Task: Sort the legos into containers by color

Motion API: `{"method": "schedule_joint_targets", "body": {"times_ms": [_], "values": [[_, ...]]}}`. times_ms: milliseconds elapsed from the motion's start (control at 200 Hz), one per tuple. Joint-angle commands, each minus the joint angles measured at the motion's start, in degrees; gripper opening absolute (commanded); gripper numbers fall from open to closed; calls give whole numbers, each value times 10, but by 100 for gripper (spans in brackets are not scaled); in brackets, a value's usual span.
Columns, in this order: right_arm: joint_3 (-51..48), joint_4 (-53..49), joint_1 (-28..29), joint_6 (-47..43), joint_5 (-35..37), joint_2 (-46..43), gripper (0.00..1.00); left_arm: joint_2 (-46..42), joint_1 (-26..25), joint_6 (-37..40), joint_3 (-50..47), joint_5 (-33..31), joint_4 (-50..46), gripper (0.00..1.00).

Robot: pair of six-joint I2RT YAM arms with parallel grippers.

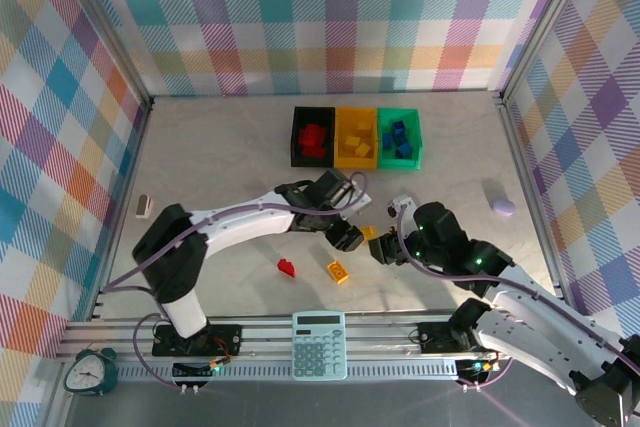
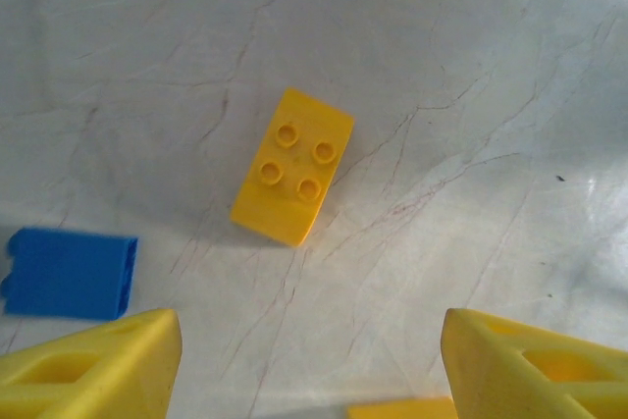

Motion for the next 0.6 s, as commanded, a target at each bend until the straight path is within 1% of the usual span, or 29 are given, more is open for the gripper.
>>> {"method": "schedule_joint_targets", "body": {"times_ms": [0, 260, 595], "values": [[-5, 5, 14, 10, 4, -19, 66, 45, -10, 50, 43, -15, -37, 70], [-12, -2, 25, 11, -4, -40, 65, 123, -10, 86, 113, -27, -64, 69], [-10, -4, 28, 10, -8, -52, 66, 172, -10, 112, 154, -16, -76, 68]]}}
